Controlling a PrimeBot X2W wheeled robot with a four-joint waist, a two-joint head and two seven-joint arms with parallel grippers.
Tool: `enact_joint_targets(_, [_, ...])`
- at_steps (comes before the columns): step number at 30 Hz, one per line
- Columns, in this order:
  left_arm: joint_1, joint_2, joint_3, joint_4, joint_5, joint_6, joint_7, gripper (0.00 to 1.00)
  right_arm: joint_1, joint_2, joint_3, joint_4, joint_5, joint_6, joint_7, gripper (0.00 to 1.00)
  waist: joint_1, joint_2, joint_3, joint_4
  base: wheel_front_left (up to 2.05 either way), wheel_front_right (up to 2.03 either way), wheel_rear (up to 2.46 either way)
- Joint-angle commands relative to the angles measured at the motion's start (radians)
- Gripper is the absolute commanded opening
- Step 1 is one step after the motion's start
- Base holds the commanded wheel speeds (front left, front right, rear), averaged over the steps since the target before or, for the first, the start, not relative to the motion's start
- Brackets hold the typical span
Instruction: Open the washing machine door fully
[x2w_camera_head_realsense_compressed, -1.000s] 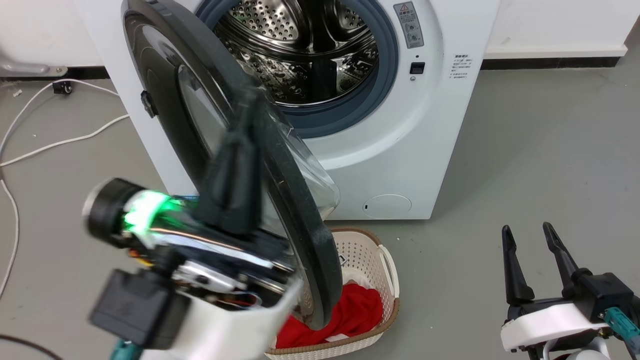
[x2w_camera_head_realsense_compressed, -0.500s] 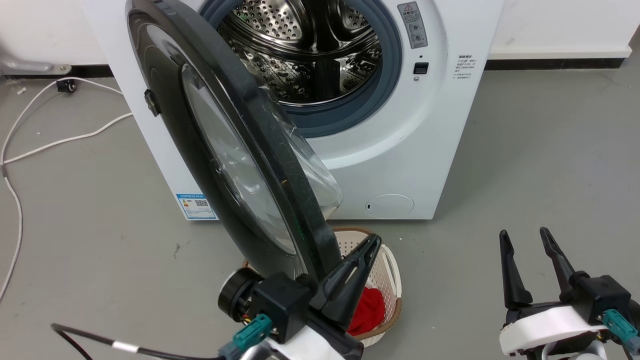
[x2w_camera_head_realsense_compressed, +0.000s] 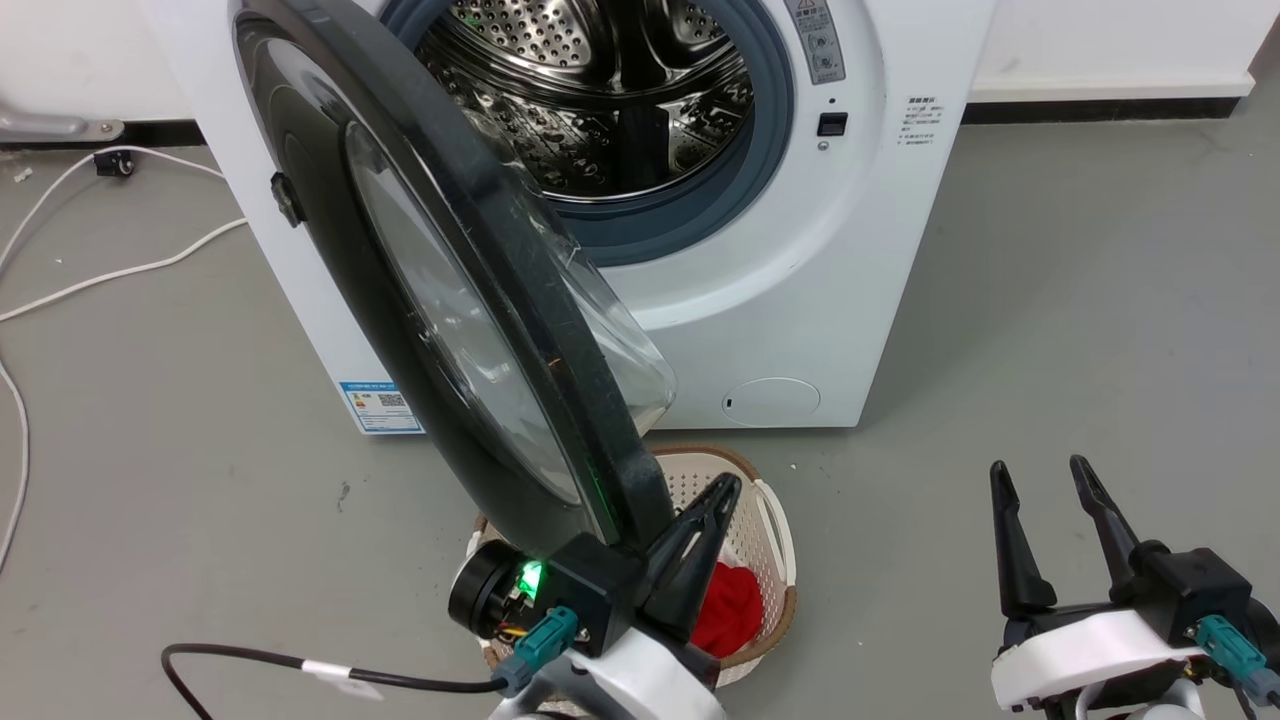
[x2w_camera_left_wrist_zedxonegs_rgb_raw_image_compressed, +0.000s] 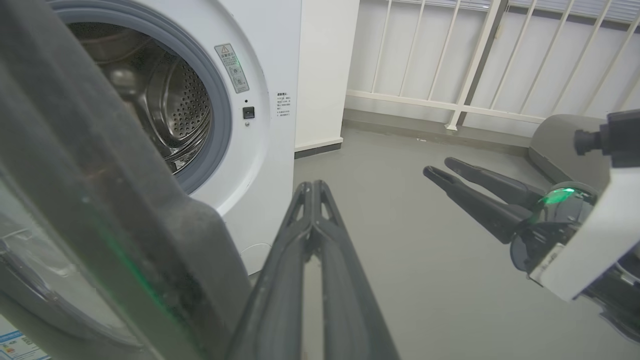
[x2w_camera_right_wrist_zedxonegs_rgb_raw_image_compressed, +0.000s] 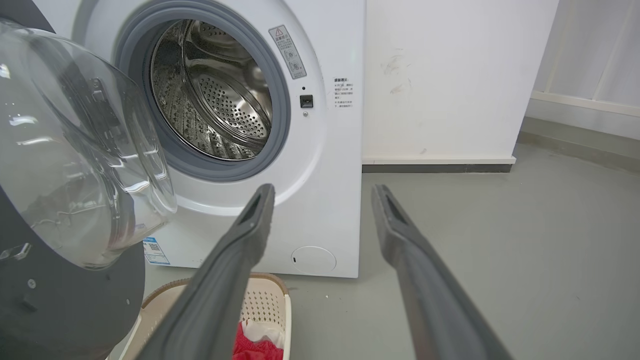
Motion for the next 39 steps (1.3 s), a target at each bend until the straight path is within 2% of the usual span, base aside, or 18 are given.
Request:
enact_joint_targets(1, [-0.021,-0.006,0.005,0.02,0.004,0.013,-0.02,0.0,-0.011,0.002,0.0,0.004,0.004,-0.001,0.0,1.0,0.0,0.0,0.004,-0.004,0.0,0.0,0.0])
enact_joint_targets(21, [-0.085,-0.01,0.017,0.198,-0.035,0.068,-0.106,0.0,-0.016,0.002,0.007,0.021,0.015,-0.001,0.004,1.0,0.0,0.0,0.011,-0.009,0.0,0.0,0.0])
enact_joint_targets(39, [0.07,0.049,0.041,0.071,-0.04,0.155,-0.083,0.0,0.013,0.002,0.013,0.018,0.023,-0.001,0.015,1.0,0.0,0.0,-0.01,0.035,0.0,0.0,0.0])
